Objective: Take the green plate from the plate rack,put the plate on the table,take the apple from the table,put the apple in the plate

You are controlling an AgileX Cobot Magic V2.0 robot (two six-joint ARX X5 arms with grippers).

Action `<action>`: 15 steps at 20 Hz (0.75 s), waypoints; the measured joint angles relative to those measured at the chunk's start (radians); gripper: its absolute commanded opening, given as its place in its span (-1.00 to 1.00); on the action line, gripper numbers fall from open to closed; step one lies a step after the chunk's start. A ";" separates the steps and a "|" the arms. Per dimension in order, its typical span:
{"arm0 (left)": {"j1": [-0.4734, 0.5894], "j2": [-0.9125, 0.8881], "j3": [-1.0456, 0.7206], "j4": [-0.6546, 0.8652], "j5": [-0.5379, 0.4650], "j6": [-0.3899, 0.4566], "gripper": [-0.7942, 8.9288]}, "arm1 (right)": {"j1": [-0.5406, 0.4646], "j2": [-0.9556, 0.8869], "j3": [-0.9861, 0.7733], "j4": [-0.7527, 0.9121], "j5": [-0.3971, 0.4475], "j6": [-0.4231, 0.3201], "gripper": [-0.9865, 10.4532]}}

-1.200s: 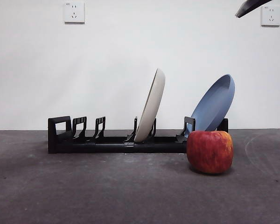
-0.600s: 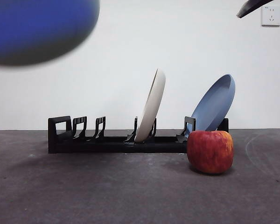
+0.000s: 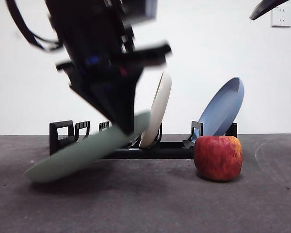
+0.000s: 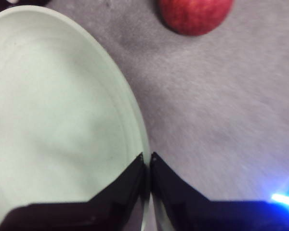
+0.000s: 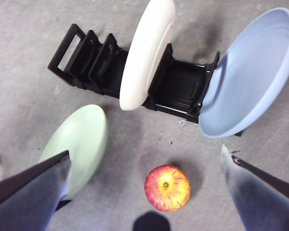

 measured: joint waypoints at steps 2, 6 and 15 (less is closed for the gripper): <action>0.006 0.058 0.001 0.009 -0.014 0.008 -0.85 | 0.000 0.000 0.000 -0.001 0.000 0.000 0.49; 0.009 0.143 0.006 0.013 -0.019 0.028 -0.85 | 0.000 0.000 0.000 -0.001 0.000 0.000 0.49; 0.038 0.150 0.006 0.027 0.078 0.016 -0.37 | 0.000 0.000 0.000 -0.001 0.000 0.000 0.49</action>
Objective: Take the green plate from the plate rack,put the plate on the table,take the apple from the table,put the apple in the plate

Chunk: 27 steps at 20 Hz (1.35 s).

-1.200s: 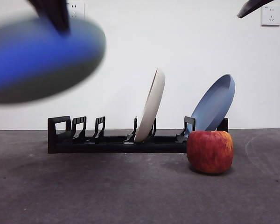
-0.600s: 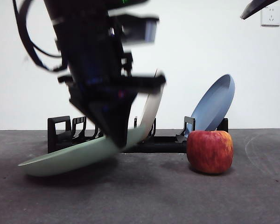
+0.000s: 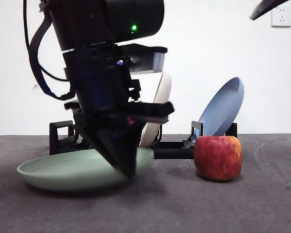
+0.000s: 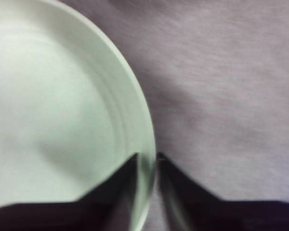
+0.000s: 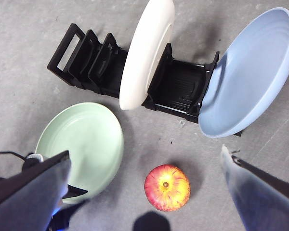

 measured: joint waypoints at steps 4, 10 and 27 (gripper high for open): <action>0.000 0.001 0.000 -0.002 0.009 -0.010 -0.37 | 0.000 0.000 0.000 0.000 0.000 0.000 0.49; 0.001 -0.061 0.045 -0.124 0.009 -0.016 -0.37 | 0.000 0.000 0.000 -0.009 0.011 -0.009 0.49; 0.131 -1.001 0.327 -0.490 -0.116 0.058 -0.37 | 0.152 -0.003 -0.145 -0.221 0.112 -0.023 0.49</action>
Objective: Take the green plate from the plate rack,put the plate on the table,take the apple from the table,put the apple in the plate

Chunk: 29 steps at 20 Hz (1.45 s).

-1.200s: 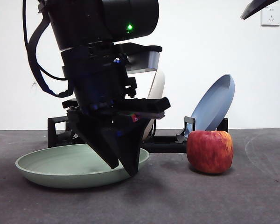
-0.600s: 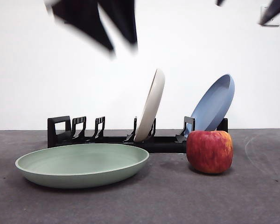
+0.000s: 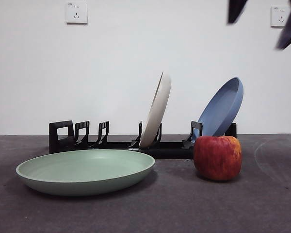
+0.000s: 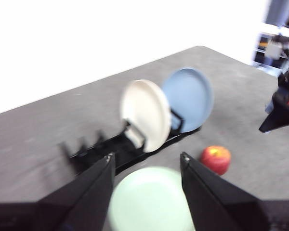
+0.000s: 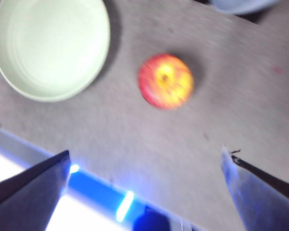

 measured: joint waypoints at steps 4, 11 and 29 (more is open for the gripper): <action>0.000 -0.061 0.000 -0.111 -0.012 -0.002 -0.38 | 0.067 0.001 -0.107 0.145 0.090 0.059 0.49; -0.002 -0.090 -0.006 -0.311 0.135 -0.039 -0.38 | 0.111 0.023 -0.226 0.362 0.161 0.115 0.38; -0.055 -0.246 -0.005 -0.311 0.266 -0.098 -0.38 | 0.109 0.336 -0.234 0.513 0.218 0.129 0.26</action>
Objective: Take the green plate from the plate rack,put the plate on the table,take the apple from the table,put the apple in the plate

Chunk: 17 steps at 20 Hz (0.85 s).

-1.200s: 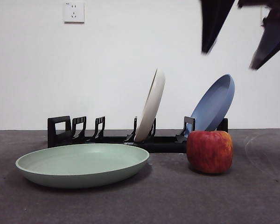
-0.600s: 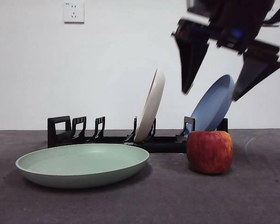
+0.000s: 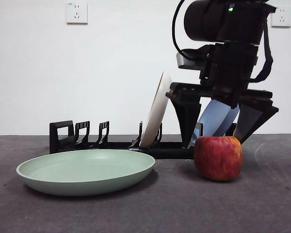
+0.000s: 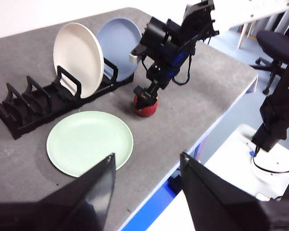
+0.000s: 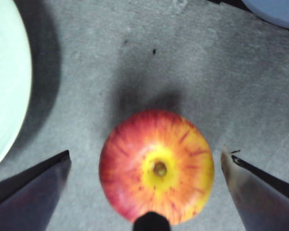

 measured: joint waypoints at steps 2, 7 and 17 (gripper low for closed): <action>-0.016 -0.021 0.000 0.000 -0.003 -0.019 -0.38 | 0.000 0.001 0.000 0.000 0.010 0.000 0.12; -0.055 -0.039 0.000 0.000 -0.003 -0.048 -0.38 | 0.000 0.001 0.000 -0.027 0.017 0.004 -0.69; -0.093 -0.039 0.000 0.000 -0.060 -0.055 -0.38 | 0.006 0.005 0.250 -0.195 -0.118 0.005 -0.79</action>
